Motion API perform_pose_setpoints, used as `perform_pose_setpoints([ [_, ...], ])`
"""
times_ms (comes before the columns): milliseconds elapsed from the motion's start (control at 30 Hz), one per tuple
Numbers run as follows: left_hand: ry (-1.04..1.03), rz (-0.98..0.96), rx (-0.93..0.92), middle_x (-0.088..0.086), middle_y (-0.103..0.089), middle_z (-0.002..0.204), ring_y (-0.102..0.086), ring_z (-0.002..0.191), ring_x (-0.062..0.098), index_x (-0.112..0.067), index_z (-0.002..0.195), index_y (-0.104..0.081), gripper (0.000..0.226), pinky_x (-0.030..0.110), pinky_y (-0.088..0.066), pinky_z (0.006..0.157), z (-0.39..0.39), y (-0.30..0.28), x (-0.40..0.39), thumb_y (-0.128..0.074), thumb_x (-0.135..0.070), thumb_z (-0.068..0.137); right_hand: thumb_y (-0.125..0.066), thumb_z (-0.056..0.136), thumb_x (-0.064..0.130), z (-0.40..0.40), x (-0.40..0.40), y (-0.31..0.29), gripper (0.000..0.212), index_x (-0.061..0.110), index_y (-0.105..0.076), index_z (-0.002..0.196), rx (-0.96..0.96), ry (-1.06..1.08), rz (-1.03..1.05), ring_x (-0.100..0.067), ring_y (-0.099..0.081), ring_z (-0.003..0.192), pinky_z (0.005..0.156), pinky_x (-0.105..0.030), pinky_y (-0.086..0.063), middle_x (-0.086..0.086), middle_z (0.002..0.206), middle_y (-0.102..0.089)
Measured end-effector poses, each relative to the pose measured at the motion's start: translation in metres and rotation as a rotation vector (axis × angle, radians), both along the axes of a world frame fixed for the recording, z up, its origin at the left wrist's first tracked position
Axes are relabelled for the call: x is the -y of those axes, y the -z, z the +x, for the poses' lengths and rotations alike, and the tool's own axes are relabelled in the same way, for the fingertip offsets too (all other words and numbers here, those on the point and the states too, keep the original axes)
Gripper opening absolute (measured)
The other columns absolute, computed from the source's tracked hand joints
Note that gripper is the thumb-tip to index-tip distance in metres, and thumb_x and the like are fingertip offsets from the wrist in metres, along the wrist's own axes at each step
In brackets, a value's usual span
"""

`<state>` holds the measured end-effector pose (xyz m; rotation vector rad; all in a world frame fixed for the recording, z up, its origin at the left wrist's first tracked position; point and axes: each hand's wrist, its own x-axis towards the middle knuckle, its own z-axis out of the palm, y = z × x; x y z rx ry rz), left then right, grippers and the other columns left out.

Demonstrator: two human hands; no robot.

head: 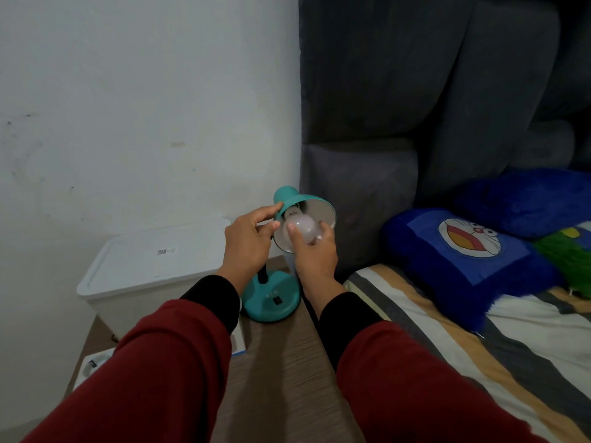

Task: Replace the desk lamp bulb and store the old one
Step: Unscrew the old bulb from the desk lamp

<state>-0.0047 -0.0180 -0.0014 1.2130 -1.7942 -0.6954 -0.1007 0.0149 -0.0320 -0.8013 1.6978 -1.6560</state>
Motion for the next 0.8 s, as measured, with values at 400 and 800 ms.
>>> perform_pose_setpoints([
  [400, 0.004, -0.012, 0.018, -0.004, -0.064, 0.126, -0.051, 0.1, -0.003, -0.026, 0.123, -0.062, 0.035, 0.007, -0.034, 0.088, 0.001, -0.001, 0.0, -0.058, -0.013, 0.091, -0.07, 0.082, 0.023, 0.0, 0.0, -0.005, 0.066, 0.017, -0.04, 0.141, -0.169, 0.032, 0.019, -0.023, -0.044, 0.13, 0.103, -0.028, -0.037, -0.007, 0.141, -0.046],
  [800, 0.001, -0.005, 0.014, -0.001, -0.066, 0.123, -0.06, 0.108, 0.008, -0.024, 0.123, -0.063, 0.035, -0.002, -0.029, 0.082, 0.0, 0.001, -0.002, -0.059, -0.011, 0.09, -0.077, 0.074, 0.018, -0.009, -0.001, -0.01, 0.066, 0.03, -0.05, 0.133, -0.29, 0.019, 0.037, -0.023, -0.052, 0.122, 0.101, -0.029, -0.04, -0.007, 0.131, -0.055],
])
